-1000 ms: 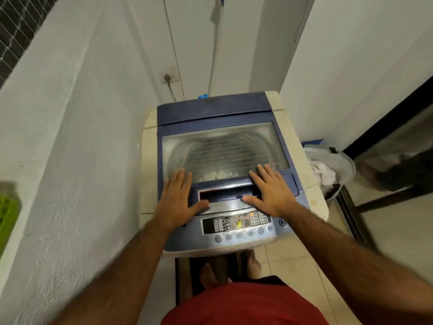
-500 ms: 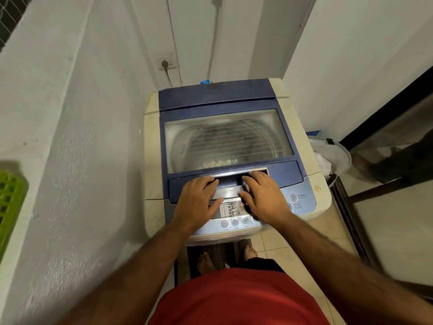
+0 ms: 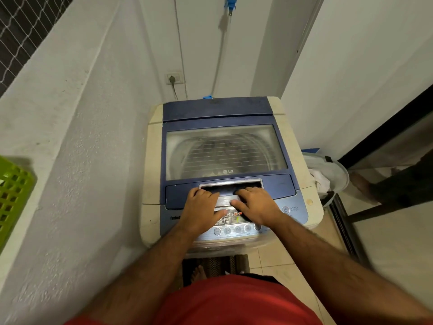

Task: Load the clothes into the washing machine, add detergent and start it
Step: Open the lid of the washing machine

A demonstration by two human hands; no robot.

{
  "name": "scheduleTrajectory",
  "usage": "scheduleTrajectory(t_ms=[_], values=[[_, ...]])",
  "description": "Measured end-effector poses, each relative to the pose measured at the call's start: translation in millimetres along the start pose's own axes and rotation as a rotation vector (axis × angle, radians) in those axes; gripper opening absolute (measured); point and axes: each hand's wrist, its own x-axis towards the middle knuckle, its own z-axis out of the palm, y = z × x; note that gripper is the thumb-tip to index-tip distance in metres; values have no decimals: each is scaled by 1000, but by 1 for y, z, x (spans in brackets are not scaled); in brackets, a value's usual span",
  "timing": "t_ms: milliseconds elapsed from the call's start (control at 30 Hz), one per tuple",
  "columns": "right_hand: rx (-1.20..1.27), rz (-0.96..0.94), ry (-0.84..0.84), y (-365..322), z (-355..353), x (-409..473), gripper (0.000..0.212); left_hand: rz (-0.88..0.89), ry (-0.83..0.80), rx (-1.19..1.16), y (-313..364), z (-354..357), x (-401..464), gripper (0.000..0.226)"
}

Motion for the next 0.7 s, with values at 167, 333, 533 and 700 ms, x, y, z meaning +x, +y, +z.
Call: scheduleTrajectory(t_ms=[167,333,533,700], values=[[23,2,6,-2,-2,-2,51,-52,-56,-2,6,-5,1,59],[27,11,-2,-4,-7,-2,49,-68,-120,-14,6,-13,2,54],[2,6,54,-10,-24,-9,41,-25,-41,-33,6,-34,-1,50],[-32,-79,204,-7,-48,-14,49,32,28,-64,-2,-67,6,39]])
